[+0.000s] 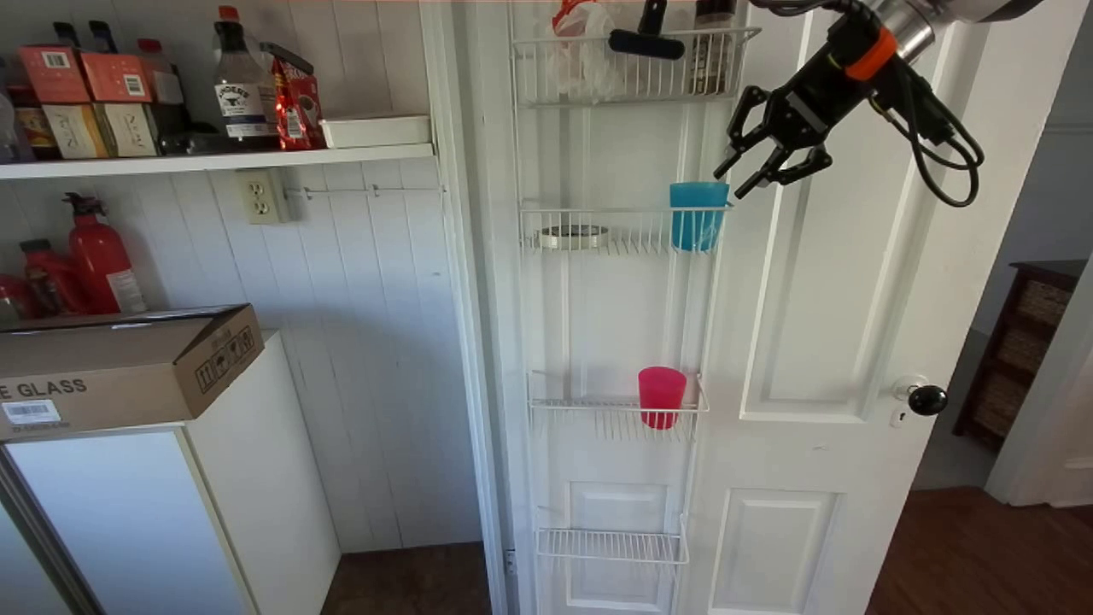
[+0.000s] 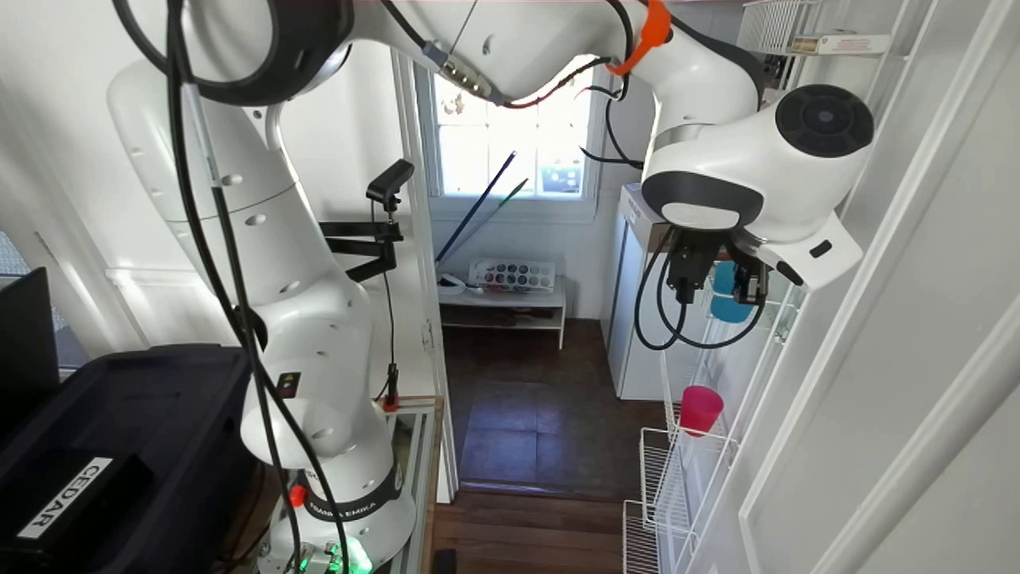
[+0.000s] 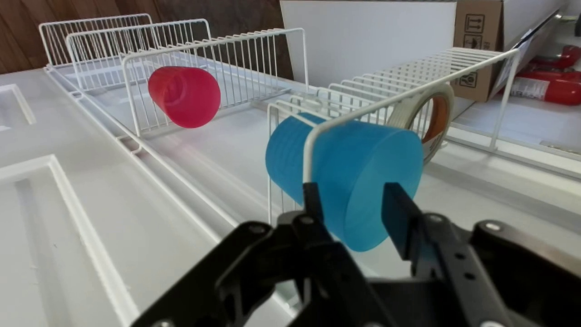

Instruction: Put the blue cup inside the pink cup then move the stacked cups to the second shelf

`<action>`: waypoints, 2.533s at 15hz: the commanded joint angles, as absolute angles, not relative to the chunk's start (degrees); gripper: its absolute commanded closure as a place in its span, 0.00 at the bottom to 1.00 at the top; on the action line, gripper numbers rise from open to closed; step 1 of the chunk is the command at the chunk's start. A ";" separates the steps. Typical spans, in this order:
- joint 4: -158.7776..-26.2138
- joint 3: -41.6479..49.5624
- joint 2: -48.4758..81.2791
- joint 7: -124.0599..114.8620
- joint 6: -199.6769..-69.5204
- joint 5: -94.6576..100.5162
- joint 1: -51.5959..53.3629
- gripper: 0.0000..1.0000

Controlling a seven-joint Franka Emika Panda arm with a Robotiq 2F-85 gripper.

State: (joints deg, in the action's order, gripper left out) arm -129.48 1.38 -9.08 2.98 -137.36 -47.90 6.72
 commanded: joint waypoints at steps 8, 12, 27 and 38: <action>-128.08 -0.15 -7.77 -1.04 -137.95 -44.11 4.20 0.91; -127.92 -0.27 -7.90 -1.34 -137.73 -43.37 4.12 0.56; -125.71 -1.26 -6.86 3.10 -137.40 -46.72 5.19 0.23; -125.40 -1.71 -5.99 4.84 -137.25 -47.47 5.57 0.46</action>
State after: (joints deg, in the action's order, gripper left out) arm -126.60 -0.93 -7.20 3.58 -137.66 -45.52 5.33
